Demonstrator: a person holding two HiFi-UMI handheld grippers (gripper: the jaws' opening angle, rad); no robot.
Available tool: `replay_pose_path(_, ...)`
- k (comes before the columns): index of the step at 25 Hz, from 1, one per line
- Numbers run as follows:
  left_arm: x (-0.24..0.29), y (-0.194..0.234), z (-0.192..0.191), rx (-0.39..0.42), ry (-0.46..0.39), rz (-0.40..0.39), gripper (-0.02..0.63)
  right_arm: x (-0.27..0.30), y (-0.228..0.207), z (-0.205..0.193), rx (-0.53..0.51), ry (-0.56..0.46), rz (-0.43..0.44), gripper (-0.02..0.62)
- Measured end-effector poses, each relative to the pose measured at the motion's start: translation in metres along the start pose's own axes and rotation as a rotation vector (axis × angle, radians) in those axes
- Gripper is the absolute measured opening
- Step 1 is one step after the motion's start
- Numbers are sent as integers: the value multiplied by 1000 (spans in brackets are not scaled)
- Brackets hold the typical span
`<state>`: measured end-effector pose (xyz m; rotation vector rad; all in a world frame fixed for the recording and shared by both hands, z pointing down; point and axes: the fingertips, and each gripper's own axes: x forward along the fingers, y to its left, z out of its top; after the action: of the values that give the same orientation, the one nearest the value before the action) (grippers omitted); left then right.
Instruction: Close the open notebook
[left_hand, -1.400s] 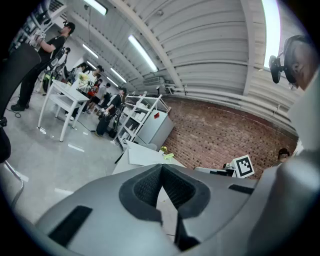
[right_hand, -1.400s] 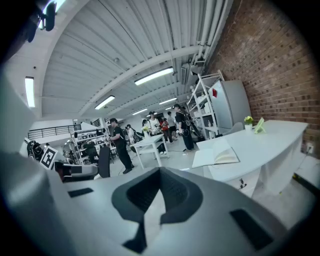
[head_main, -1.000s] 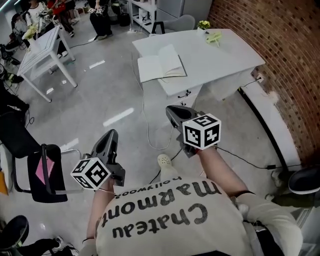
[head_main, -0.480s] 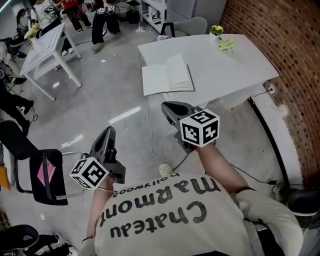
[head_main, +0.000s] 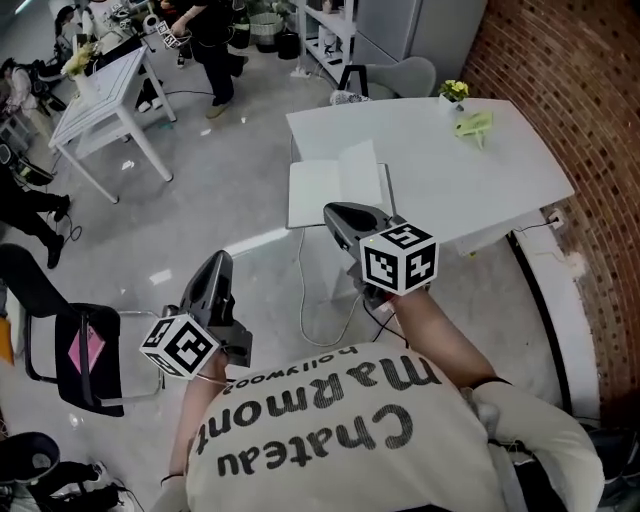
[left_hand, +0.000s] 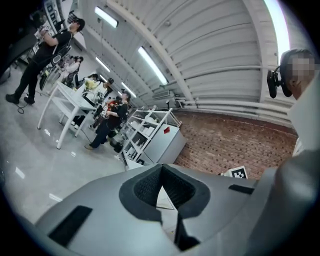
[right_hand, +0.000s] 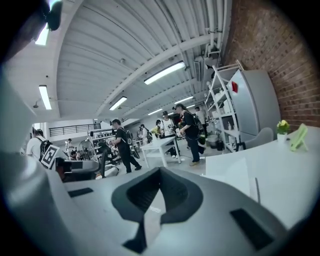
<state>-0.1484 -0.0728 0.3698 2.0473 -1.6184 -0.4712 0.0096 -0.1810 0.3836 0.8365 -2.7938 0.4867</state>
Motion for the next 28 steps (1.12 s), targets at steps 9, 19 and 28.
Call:
replay_pose_path(9, -8, 39, -31, -57, 33, 98, 2, 34, -27, -54, 128, 73, 12, 3)
replay_pose_path(19, 9, 112, -43, -184, 52, 145, 0, 100, -48, -115, 93, 283, -55, 47)
replay_pose_path(28, 35, 156, -26, -178, 107, 137, 2, 165, -55, -129, -78, 433, -89, 255)
